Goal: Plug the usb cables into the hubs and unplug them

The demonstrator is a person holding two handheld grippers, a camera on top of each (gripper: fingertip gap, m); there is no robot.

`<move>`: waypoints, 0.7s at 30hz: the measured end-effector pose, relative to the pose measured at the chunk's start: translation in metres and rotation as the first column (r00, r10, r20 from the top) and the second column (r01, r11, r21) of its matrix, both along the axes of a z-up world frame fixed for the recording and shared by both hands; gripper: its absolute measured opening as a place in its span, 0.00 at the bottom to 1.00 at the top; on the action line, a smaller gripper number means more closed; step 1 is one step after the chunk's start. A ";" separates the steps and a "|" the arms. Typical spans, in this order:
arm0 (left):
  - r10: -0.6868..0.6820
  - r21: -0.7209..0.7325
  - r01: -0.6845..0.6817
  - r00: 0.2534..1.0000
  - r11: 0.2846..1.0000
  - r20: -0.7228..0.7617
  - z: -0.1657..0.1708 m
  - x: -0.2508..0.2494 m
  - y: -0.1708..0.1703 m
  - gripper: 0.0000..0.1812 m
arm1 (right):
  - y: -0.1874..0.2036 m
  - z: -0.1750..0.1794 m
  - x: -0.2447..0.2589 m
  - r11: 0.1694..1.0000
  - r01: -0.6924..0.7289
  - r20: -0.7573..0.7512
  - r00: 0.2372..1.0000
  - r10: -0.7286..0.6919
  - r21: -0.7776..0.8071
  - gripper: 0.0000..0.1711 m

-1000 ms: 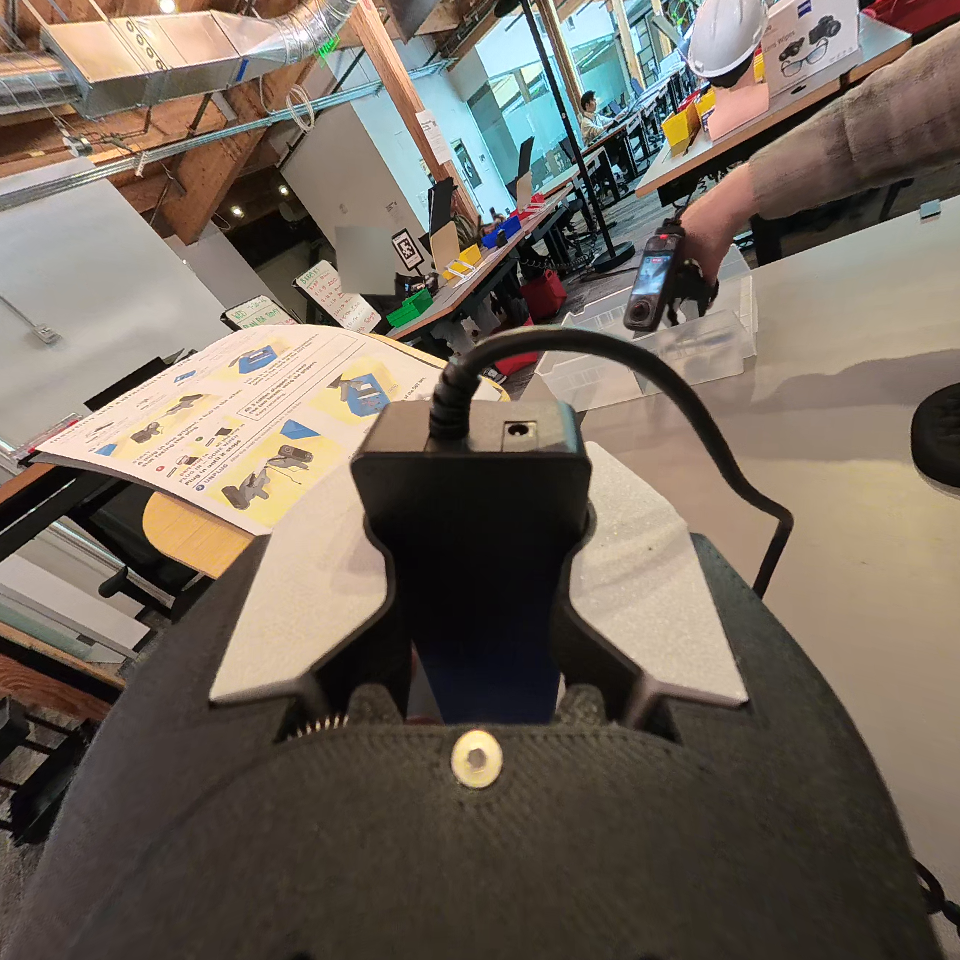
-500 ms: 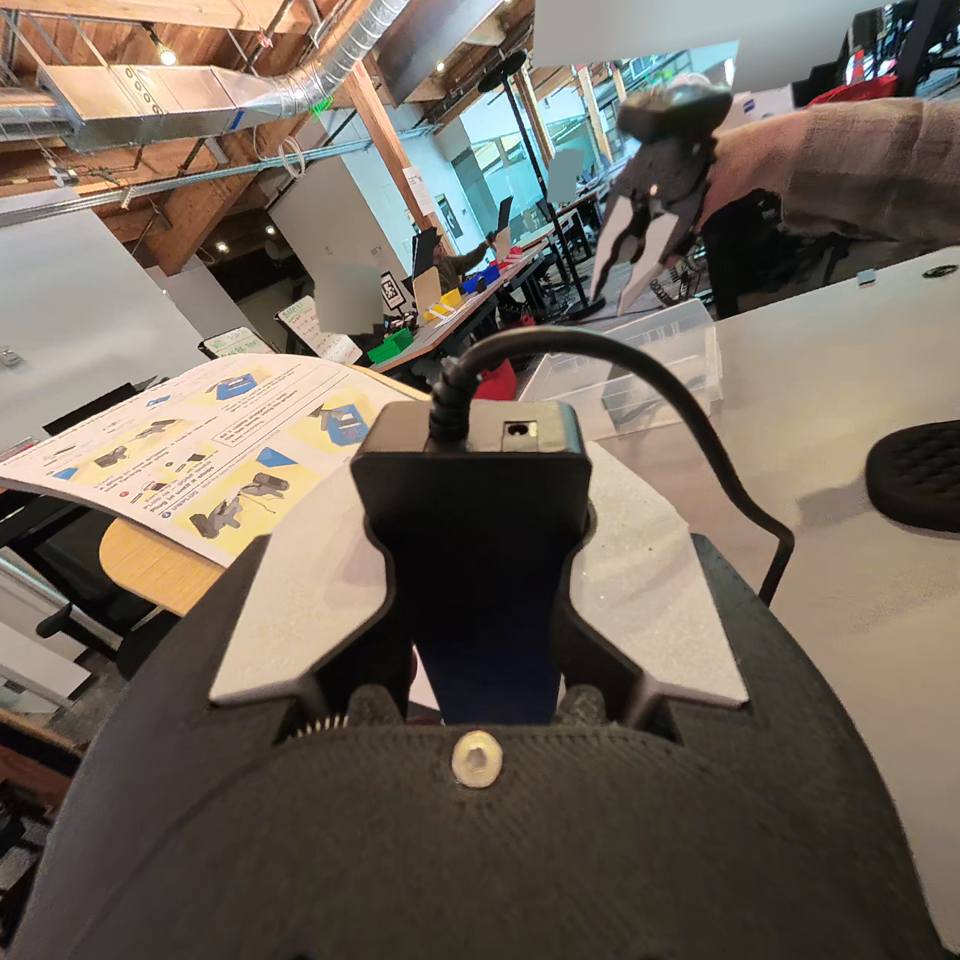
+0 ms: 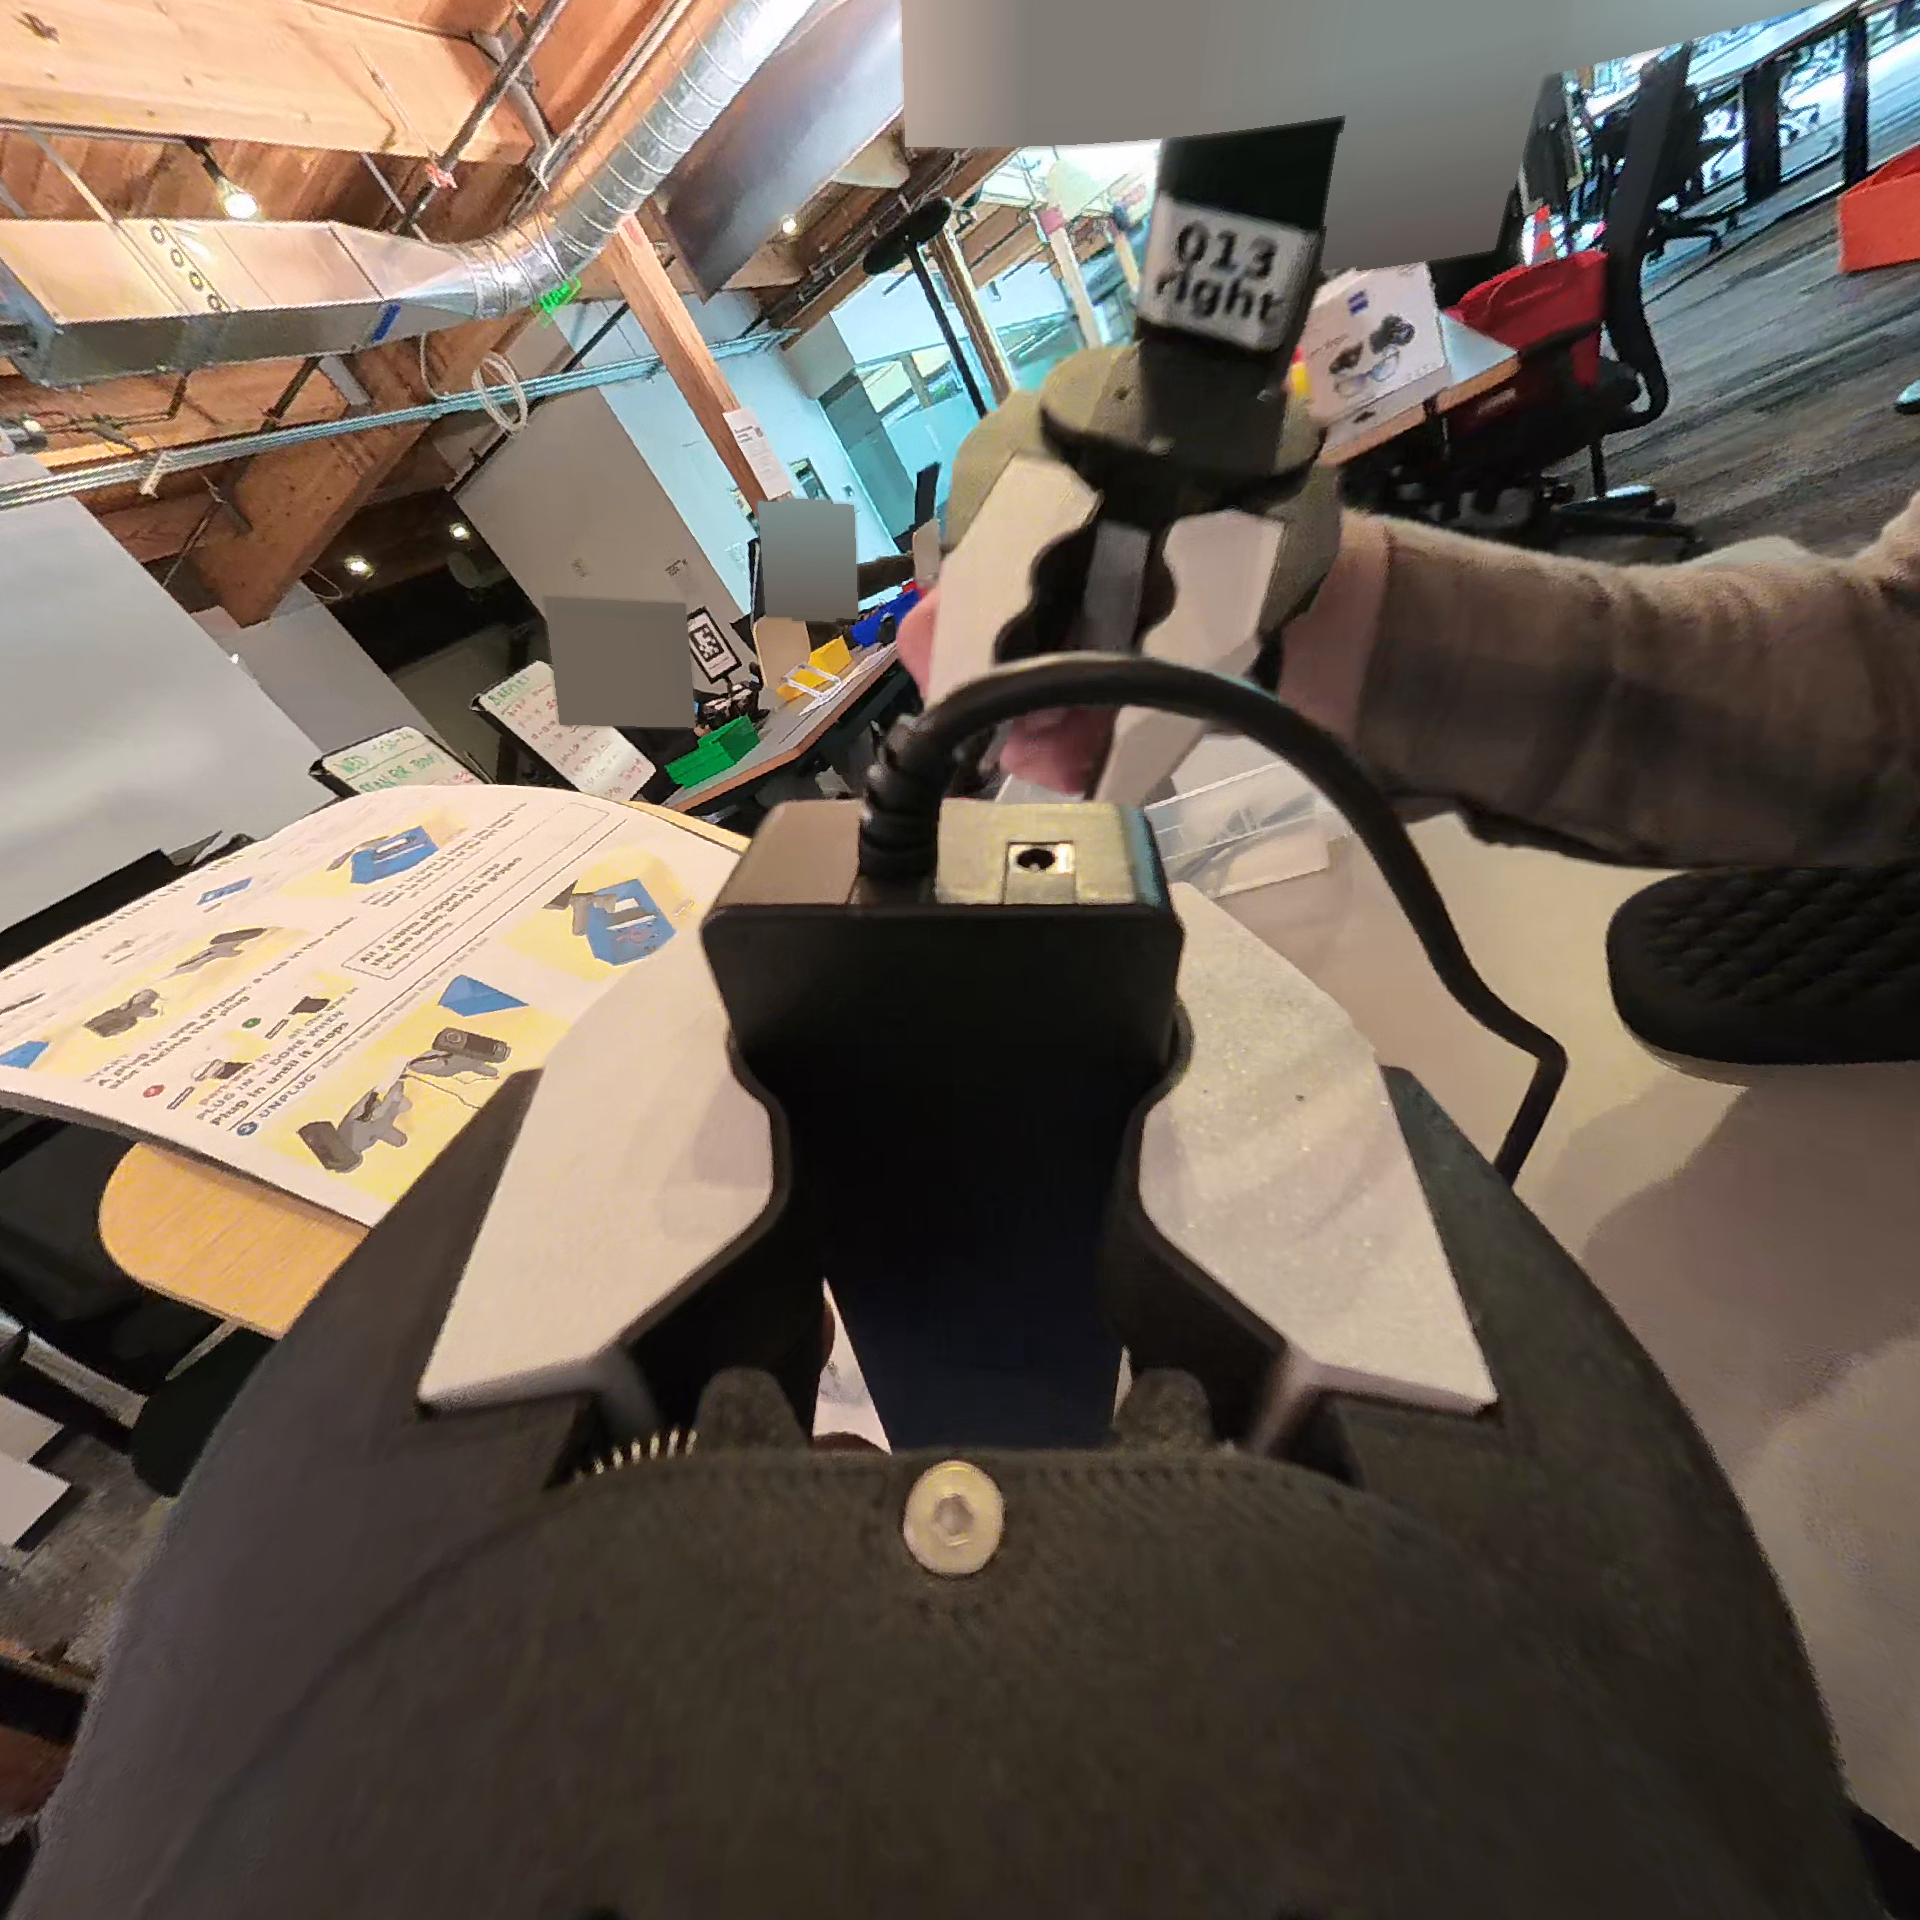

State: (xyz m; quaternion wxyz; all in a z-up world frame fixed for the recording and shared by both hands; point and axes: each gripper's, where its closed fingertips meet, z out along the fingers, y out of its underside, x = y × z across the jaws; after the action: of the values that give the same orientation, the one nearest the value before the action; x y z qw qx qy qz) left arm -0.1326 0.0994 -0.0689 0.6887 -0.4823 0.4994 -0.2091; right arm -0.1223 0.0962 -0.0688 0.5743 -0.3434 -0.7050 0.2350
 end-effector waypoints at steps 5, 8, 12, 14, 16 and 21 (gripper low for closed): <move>-0.060 -0.003 0.060 0.998 0.998 0.004 0.000 0.004 -0.008 0.37 | 0.003 -0.016 -0.024 0.997 -0.045 -0.012 0.999 0.044 -0.066 0.17; -0.086 -0.004 0.086 0.996 0.996 -0.010 -0.002 0.011 -0.010 0.37 | 0.003 -0.027 -0.030 0.994 -0.056 -0.014 0.998 0.055 -0.091 0.15; -0.114 0.002 0.114 0.993 0.993 -0.026 -0.004 0.024 -0.012 0.37 | 0.000 -0.030 -0.030 0.977 -0.117 -0.078 0.992 0.104 -0.178 0.09; -0.121 0.003 0.121 0.992 0.993 -0.031 -0.005 0.029 -0.013 0.37 | 0.000 -0.030 -0.026 0.960 -0.156 -0.119 0.984 0.132 -0.232 0.08; -0.117 0.000 0.117 0.992 0.993 -0.050 -0.008 0.033 -0.011 0.37 | 0.001 -0.033 -0.023 0.954 -0.169 -0.127 0.982 0.141 -0.246 0.08; -0.141 -0.001 0.141 0.989 0.990 -0.034 -0.008 0.039 -0.012 0.37 | 0.001 -0.032 -0.016 0.945 -0.196 -0.146 0.976 0.162 -0.263 0.08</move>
State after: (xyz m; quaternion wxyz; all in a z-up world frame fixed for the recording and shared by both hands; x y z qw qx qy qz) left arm -0.0938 0.0871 -0.0770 0.6638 -0.4490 0.5440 -0.2485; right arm -0.1387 0.0969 -0.1012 0.5392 -0.3392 -0.6572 0.4027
